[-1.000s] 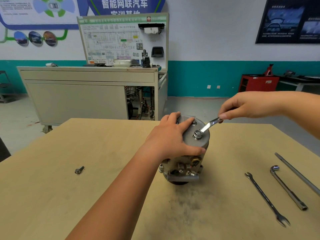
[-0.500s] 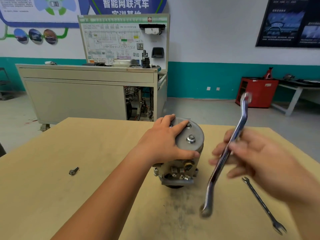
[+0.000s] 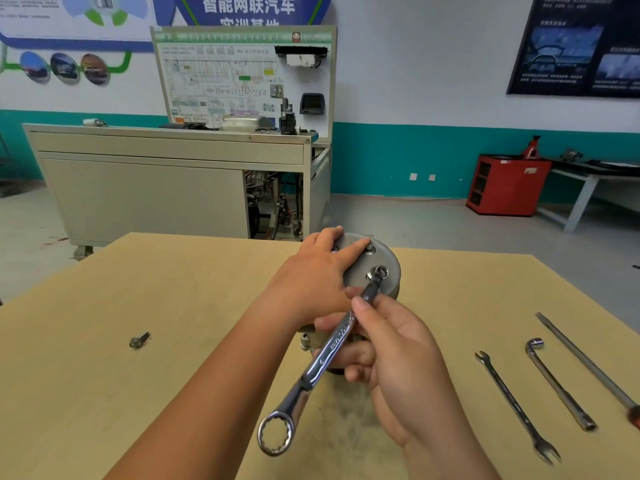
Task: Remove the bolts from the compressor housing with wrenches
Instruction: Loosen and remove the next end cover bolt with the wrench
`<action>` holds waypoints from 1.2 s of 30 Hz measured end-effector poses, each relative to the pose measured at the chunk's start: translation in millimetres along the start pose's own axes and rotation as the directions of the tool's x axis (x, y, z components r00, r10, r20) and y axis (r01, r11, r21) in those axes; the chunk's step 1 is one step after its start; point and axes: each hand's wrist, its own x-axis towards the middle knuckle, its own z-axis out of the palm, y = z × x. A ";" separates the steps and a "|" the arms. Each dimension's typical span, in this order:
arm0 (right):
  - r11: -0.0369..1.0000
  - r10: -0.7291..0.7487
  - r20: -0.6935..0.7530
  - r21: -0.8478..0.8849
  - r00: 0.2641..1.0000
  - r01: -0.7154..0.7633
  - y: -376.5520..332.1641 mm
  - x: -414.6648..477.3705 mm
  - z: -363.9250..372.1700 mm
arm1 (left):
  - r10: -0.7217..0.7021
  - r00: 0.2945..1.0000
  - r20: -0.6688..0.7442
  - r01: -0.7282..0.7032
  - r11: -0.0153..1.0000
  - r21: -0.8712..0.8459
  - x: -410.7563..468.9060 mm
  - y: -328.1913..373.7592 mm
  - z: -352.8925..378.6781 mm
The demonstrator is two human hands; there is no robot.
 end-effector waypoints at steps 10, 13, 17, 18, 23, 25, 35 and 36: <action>0.994 0.111 0.084 -0.027 0.990 -0.109 -18.7 15.4 -8.3 | 0.016 1.000 0.026 -0.016 1.000 -0.013 4.3 -0.6 1.1; 0.980 0.175 0.146 -0.120 0.974 -0.158 -23.5 17.0 -18.9 | 0.037 0.999 0.013 -0.037 0.999 0.002 3.1 0.3 1.5; 0.855 0.308 0.235 -0.494 0.922 -0.159 -46.0 19.5 -49.6 | 0.010 1.000 0.010 -0.010 0.998 -0.055 -0.8 -0.6 1.1; 0.780 0.359 0.250 -0.609 0.900 -0.142 -58.5 22.9 -58.2 | 0.008 1.000 0.000 -0.008 0.998 -0.065 -1.5 -0.9 1.3; 0.145 0.667 0.104 -0.989 0.738 0.008 -127.0 56.8 -73.4 | -0.001 1.000 -0.029 0.000 0.999 -0.052 -0.1 4.1 3.5; -0.144 0.639 0.014 -0.980 0.769 0.138 -142.8 74.7 -66.7 | -0.002 1.000 -0.022 0.001 0.999 -0.036 1.0 7.3 3.6; -0.513 0.269 0.419 -0.700 0.867 0.497 -144.2 116.7 -67.9 | -0.009 1.000 -0.011 0.008 0.996 -0.091 -2.5 -1.3 1.0; -0.475 0.264 0.414 -0.730 0.871 0.491 -147.2 116.5 -70.3 | -0.009 1.000 -0.009 0.008 0.996 -0.092 -2.8 -2.0 1.0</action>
